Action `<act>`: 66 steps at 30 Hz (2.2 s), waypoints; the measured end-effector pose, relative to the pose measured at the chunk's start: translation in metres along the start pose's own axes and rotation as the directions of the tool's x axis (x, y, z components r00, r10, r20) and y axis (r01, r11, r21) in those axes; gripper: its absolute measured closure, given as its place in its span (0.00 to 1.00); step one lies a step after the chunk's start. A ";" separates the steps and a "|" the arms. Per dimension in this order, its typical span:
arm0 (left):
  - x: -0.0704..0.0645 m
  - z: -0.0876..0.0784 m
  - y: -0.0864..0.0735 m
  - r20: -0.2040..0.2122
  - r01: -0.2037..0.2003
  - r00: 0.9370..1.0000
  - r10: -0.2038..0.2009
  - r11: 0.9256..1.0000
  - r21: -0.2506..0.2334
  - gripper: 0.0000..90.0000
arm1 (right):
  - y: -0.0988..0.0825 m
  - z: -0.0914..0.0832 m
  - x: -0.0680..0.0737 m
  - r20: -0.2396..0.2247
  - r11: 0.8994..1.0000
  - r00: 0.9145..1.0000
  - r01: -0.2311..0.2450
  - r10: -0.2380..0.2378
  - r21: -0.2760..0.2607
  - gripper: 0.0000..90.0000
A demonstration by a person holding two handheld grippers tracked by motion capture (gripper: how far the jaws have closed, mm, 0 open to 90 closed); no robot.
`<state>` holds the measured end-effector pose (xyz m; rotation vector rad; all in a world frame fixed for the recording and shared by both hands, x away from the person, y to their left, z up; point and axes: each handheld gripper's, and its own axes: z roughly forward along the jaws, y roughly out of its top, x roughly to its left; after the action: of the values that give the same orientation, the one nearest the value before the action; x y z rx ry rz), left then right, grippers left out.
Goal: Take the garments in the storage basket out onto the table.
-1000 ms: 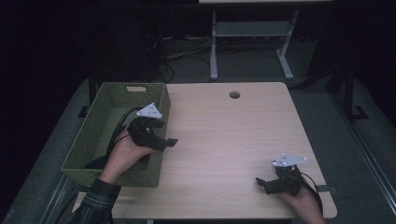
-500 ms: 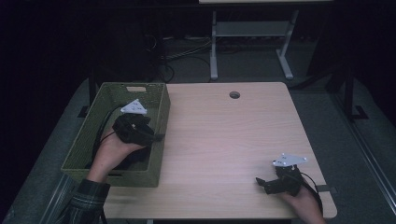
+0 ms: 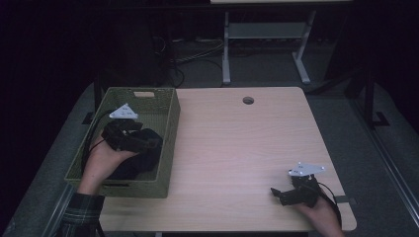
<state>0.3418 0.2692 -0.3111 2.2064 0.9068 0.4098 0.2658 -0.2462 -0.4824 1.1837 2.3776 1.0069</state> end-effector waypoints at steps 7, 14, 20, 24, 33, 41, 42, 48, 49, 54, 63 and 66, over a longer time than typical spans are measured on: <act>0.007 -0.003 -0.006 -0.027 0.005 1.000 -0.005 1.000 0.022 0.16 | 0.000 0.000 0.000 -0.001 1.000 1.000 -0.002 0.002 0.001 0.03; 0.020 -0.006 -0.020 -0.063 0.038 0.997 -0.036 0.998 0.040 0.16 | 0.000 0.000 0.000 0.002 1.000 1.000 -0.001 0.001 0.000 0.03; 0.030 -0.011 -0.031 -0.072 0.067 0.995 -0.064 0.997 0.039 0.16 | 0.000 0.000 0.000 0.002 1.000 1.000 -0.003 0.003 0.001 0.03; 0.034 -0.013 -0.037 -0.074 0.083 0.994 -0.080 0.996 0.043 0.15 | 0.000 0.000 0.000 0.000 1.000 1.000 -0.002 0.002 -0.001 0.03; 0.044 -0.008 -0.056 -0.062 0.118 0.992 -0.114 0.991 0.067 0.15 | 0.000 0.000 -0.001 0.003 1.000 1.000 0.000 0.000 0.000 0.03; 0.045 0.002 -0.063 -0.033 0.110 0.994 -0.107 0.988 0.112 0.15 | 0.000 0.000 -0.001 0.004 1.000 1.000 0.000 0.000 0.000 0.03; 0.046 0.003 -0.063 -0.030 0.109 0.994 -0.106 0.987 0.120 0.15 | 0.000 0.000 -0.001 0.004 1.000 1.000 0.000 0.000 0.000 0.03; 0.046 0.013 -0.065 -0.008 0.100 0.995 -0.101 0.981 0.164 0.15 | 0.000 0.000 -0.001 0.004 1.000 1.000 0.000 0.000 0.000 0.03; 0.046 0.015 -0.065 -0.009 0.100 0.995 -0.100 0.979 0.178 0.15 | 0.000 0.000 -0.001 0.004 1.000 1.000 -0.001 0.001 0.000 0.03; 0.046 0.019 -0.065 -0.014 0.090 0.996 -0.089 0.974 0.208 0.15 | 0.000 0.000 -0.001 0.004 1.000 1.000 0.000 0.000 -0.001 0.03; 0.045 0.025 -0.064 0.017 0.062 0.998 -0.068 0.962 0.265 0.26 | 0.000 0.000 -0.001 0.004 1.000 1.000 0.000 0.000 -0.001 0.03; 0.046 0.025 -0.064 0.031 0.064 0.997 -0.074 0.962 0.264 0.35 | 0.000 0.000 -0.001 0.004 1.000 1.000 0.000 0.000 0.000 0.03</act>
<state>0.3558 0.3216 -0.3735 2.4043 1.0642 0.2194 0.2661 -0.2467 -0.4826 1.1851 2.3745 1.0042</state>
